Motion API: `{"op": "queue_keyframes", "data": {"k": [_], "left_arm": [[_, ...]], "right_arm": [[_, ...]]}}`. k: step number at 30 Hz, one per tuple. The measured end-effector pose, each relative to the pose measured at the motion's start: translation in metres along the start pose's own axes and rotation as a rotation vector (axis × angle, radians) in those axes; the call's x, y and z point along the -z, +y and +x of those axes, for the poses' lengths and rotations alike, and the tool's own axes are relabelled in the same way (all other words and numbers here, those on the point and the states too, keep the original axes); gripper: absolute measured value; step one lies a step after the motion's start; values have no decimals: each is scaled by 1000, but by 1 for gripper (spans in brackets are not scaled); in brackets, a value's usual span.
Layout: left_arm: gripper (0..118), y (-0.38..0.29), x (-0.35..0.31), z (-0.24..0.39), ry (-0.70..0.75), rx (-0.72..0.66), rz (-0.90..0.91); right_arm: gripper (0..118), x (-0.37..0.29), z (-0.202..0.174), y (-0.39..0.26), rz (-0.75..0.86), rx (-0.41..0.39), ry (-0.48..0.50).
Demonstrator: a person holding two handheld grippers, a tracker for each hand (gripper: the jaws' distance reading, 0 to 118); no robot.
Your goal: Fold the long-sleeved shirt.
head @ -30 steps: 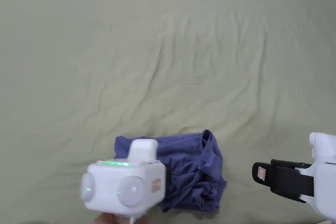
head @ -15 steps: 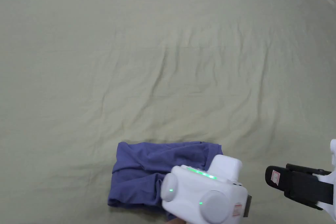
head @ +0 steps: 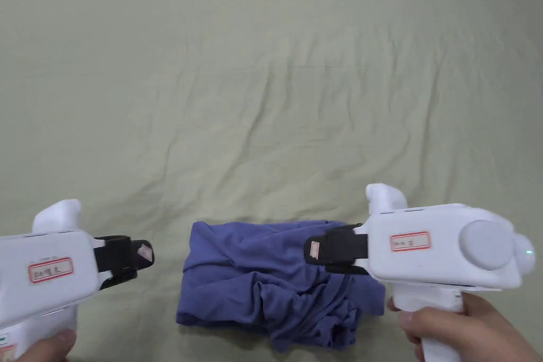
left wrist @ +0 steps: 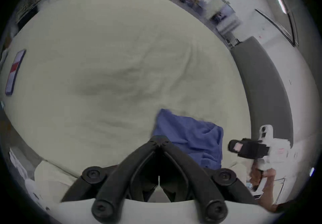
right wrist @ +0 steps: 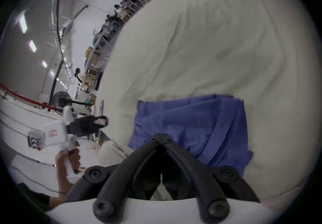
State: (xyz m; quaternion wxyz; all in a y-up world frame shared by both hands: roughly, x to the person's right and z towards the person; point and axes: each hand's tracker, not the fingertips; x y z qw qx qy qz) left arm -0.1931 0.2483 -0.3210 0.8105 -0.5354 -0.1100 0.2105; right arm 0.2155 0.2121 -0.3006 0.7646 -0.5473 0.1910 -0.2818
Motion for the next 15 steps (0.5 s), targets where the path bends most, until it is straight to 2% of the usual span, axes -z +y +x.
{"op": "queue_keyframes", "data": {"k": [2,4,5,7,12,15], "left_arm": [[0,-1,4,-4,-4,-15,-11],[0,-4,10,0,-15,-24,-30],[0,-5,13,1,-16,-22,-41],[0,-6,19,7,-17,-11,-62],[0,-5,32,12,-35,-6,-86],[0,-4,43,13,-47,6,-112]], "right_arm": [[2,22,12,-4,-53,4,-97],[2,39,26,-10,-110,-10,-246],[2,44,35,-14,-106,-12,-259],[2,37,42,-12,-63,29,-174],[2,32,49,-5,-76,2,-215],[2,32,53,-4,-83,22,-186]]}}
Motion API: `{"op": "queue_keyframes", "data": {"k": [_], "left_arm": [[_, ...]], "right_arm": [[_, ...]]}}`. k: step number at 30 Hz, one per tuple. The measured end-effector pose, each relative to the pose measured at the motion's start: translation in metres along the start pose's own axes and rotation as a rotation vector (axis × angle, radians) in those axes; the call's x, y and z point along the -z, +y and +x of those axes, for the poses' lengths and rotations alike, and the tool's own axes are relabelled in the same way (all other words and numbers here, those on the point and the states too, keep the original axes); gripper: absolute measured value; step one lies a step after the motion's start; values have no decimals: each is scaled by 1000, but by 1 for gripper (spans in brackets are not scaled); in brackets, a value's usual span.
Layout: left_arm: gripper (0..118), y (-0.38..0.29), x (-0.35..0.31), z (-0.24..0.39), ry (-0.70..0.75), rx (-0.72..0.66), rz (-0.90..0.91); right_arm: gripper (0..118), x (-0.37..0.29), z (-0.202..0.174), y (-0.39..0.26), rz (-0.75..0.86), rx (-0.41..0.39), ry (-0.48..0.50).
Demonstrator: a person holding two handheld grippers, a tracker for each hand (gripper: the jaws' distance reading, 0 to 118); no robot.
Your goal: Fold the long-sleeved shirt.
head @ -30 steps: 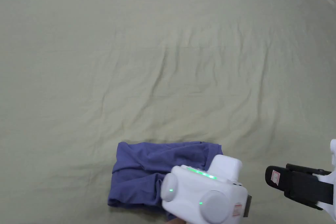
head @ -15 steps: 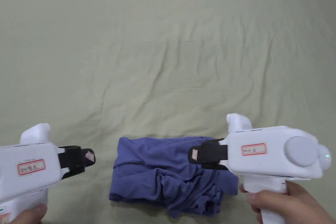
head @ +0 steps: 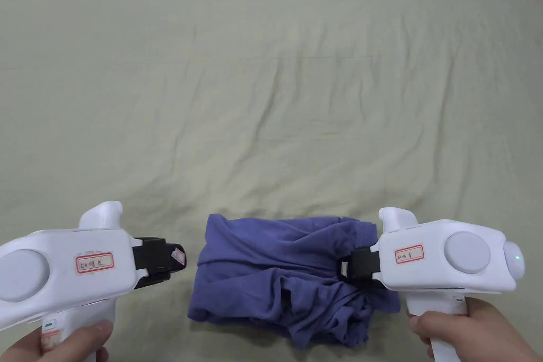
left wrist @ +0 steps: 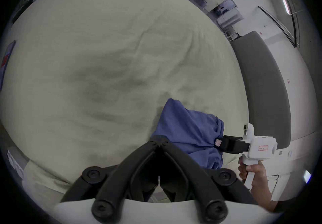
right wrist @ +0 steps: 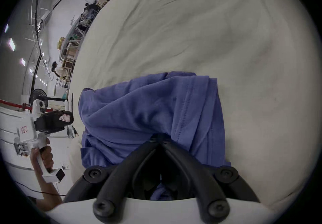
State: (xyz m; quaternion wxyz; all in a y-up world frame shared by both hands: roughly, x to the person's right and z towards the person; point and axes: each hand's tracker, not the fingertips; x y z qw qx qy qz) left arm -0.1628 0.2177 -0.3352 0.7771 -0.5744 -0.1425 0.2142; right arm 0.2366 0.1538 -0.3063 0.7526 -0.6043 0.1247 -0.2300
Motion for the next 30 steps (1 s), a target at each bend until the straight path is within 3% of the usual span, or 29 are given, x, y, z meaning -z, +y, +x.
{"op": "queue_keyframes", "data": {"k": [1,2,3,4,5,6,9,13,19,23,24,26,27,28,29,30], "left_arm": [[1,1,6,-1,-29,-4,-24],[28,2,13,-3,-59,-9,-52],[106,2,20,-5,-60,-20,-57],[118,1,33,-8,-56,-34,-109],[118,2,36,-9,-157,-111,-30],[118,4,44,-13,-147,-61,-125],[118,3,80,-30,-355,-150,-232],[118,7,96,-35,-427,-48,-242],[118,9,112,-64,-676,-189,-220],[118,-24,133,-4,-760,-167,-280],[113,-8,138,-21,-765,-155,-285],[21,-12,159,-14,-588,-151,-341],[21,-14,162,-25,-563,-251,-350],[21,-18,158,-27,-700,-315,-332],[21,-16,149,-26,-711,-263,-302],[21,-15,141,-26,-633,-198,-266]], "right_arm": [[2,1,1,0,0,0,4],[2,1,1,-1,1,-4,7],[2,1,1,-2,3,-7,9],[2,1,3,-2,5,-7,13],[2,1,5,-2,6,-3,20],[2,2,6,-1,5,3,28],[2,2,13,-2,3,13,66],[2,4,31,-1,-4,19,167],[2,15,58,0,-22,108,304],[2,17,64,-1,-19,130,335],[2,17,64,-2,-18,133,337],[2,16,64,-2,-17,140,338],[2,16,63,-2,-18,141,335],[2,16,63,-3,-13,146,338],[2,15,63,-3,-13,151,341],[2,14,62,-3,-12,150,340]]}}
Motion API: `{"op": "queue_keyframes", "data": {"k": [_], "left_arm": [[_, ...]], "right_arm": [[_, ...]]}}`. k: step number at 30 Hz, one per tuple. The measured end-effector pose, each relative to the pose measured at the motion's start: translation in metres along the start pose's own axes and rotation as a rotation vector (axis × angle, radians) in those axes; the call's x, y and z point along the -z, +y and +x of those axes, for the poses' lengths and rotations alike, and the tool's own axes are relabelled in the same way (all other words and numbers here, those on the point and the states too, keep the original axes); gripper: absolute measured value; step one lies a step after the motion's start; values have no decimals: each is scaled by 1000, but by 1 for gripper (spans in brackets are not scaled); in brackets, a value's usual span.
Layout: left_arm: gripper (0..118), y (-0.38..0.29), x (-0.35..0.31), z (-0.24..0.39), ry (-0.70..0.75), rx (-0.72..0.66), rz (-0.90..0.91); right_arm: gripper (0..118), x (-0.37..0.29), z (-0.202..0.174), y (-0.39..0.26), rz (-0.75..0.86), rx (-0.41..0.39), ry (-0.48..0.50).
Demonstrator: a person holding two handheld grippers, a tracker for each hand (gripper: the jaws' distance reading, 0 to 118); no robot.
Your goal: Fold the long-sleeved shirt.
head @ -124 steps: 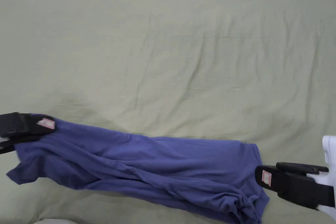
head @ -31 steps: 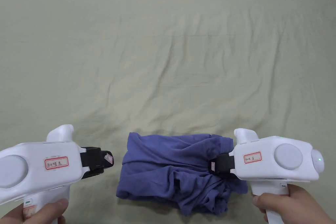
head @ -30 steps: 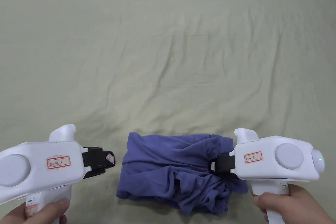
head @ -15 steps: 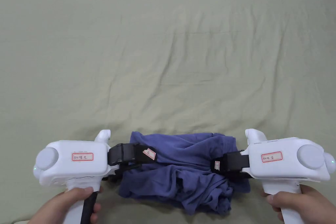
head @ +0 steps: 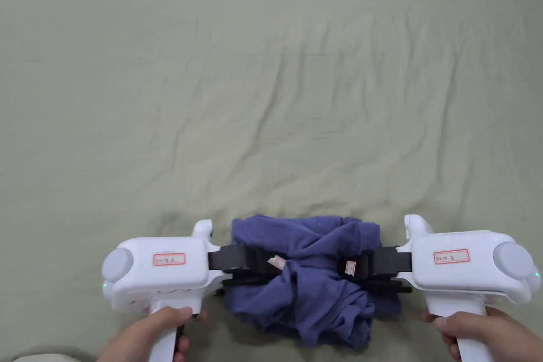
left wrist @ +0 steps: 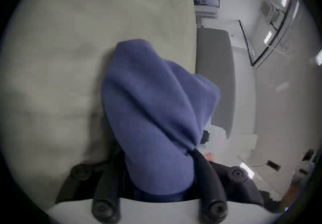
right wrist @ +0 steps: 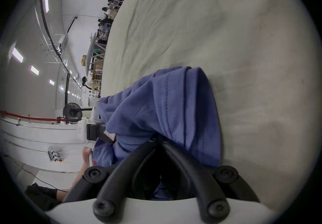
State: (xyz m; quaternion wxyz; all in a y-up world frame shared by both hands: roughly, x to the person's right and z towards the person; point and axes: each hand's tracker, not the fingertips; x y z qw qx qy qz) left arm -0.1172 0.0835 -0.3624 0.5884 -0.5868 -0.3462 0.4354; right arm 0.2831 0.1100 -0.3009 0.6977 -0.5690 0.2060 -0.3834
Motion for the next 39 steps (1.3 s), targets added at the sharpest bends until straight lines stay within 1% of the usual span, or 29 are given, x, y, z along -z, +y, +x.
{"op": "queue_keyframes", "data": {"k": [1,3,5,6,7,8,9,11,13,14,15,17,18,20,21,23,25,27,29,32,33,35,37,38,39], "left_arm": [[21,-1,-5,3,40,20,7],[21,-7,-15,5,19,-4,-19],[21,-9,-15,12,58,12,-16],[21,-10,-14,15,74,19,-13],[21,-9,-14,22,102,31,-5],[21,-9,-17,31,154,56,7],[21,-8,-20,40,200,85,20],[21,-9,-34,69,290,156,40],[21,-2,-56,83,374,219,61],[21,4,-73,89,414,243,80],[21,7,-84,92,456,260,95],[21,17,-113,94,552,298,123],[21,20,-128,94,581,296,135],[21,28,-160,89,677,284,161],[21,31,-174,87,727,299,163],[21,38,-209,78,839,308,180],[21,43,-241,68,872,261,189],[21,48,-269,56,889,256,188],[21,53,-295,45,930,241,179],[21,62,-319,25,1016,225,151],[21,63,-322,20,1035,215,141],[21,65,-328,9,1015,173,146],[21,63,-328,7,991,169,160],[24,63,-327,6,992,171,161],[56,63,-326,7,998,173,165]], "right_arm": [[2,1,-3,-2,3,-5,-3],[2,2,-6,-2,5,-21,-11],[2,2,-9,-2,5,-31,-23],[2,1,-14,-3,7,-29,-39],[2,-2,-23,-4,16,-18,-86],[2,-5,-39,-7,33,-28,-147],[2,-8,-56,-11,47,-71,-207],[2,-15,-103,-21,138,-185,-349],[2,-16,-145,-29,210,-220,-420],[2,-12,-165,-30,229,-238,-439],[2,-7,-177,-30,233,-247,-451],[2,11,-206,-29,247,-239,-473],[2,20,-218,-30,248,-247,-471],[2,49,-252,-34,250,-286,-461],[2,62,-265,-35,244,-304,-447],[2,94,-301,-41,198,-363,-383],[2,123,-333,-49,157,-425,-322],[2,145,-362,-59,129,-485,-282],[2,162,-389,-68,90,-541,-211],[2,178,-415,-78,42,-609,-138],[2,180,-419,-80,35,-631,-130],[2,181,-423,-82,39,-633,-136],[2,183,-423,-82,16,-643,-123],[2,183,-422,-82,6,-640,-121],[2,185,-420,-81,-7,-637,-113]]}}
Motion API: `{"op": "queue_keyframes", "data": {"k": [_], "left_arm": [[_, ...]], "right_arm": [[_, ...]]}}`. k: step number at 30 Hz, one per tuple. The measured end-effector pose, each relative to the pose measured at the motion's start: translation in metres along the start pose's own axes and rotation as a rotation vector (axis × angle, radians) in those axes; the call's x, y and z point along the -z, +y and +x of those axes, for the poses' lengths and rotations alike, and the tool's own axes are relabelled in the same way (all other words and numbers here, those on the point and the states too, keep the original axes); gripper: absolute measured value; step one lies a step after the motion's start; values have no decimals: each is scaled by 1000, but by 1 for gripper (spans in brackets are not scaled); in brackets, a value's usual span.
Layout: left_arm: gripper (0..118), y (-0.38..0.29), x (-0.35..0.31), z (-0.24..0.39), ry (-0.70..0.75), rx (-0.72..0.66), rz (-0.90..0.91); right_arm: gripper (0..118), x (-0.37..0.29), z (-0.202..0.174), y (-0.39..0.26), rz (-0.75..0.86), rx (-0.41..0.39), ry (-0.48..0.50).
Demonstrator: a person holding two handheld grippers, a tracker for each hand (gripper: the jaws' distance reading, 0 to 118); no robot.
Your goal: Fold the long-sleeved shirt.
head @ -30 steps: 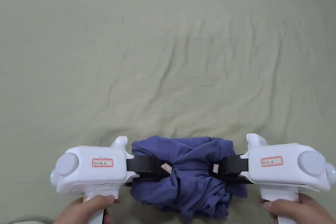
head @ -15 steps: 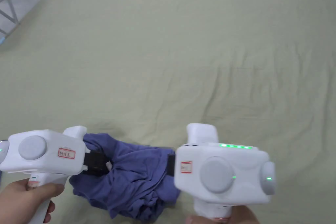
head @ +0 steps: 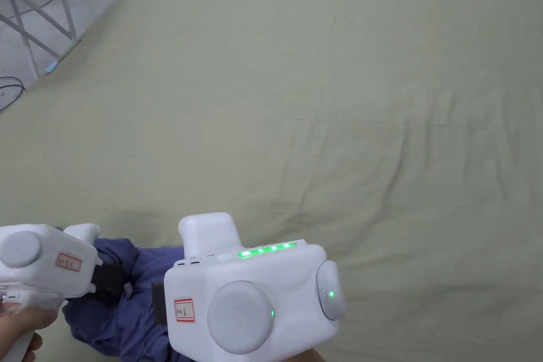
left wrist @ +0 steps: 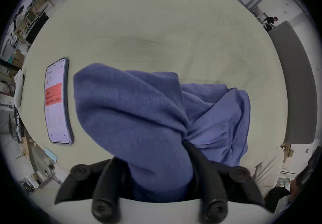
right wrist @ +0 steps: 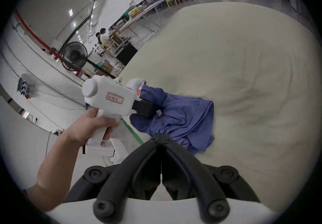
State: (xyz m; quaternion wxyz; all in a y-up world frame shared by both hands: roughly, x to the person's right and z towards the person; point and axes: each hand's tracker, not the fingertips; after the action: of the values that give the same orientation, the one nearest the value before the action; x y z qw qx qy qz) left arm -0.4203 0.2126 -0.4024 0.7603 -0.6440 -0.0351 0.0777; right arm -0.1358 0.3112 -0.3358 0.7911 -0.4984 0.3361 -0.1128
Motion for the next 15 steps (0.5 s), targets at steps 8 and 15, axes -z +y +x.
{"op": "queue_keyframes", "data": {"k": [8,15], "left_arm": [[118,-1,-33,22,230,49,219],[108,-10,-88,92,122,102,193]], "right_arm": [[2,-23,17,-7,9,10,6],[2,-79,46,-9,83,31,13]]}}
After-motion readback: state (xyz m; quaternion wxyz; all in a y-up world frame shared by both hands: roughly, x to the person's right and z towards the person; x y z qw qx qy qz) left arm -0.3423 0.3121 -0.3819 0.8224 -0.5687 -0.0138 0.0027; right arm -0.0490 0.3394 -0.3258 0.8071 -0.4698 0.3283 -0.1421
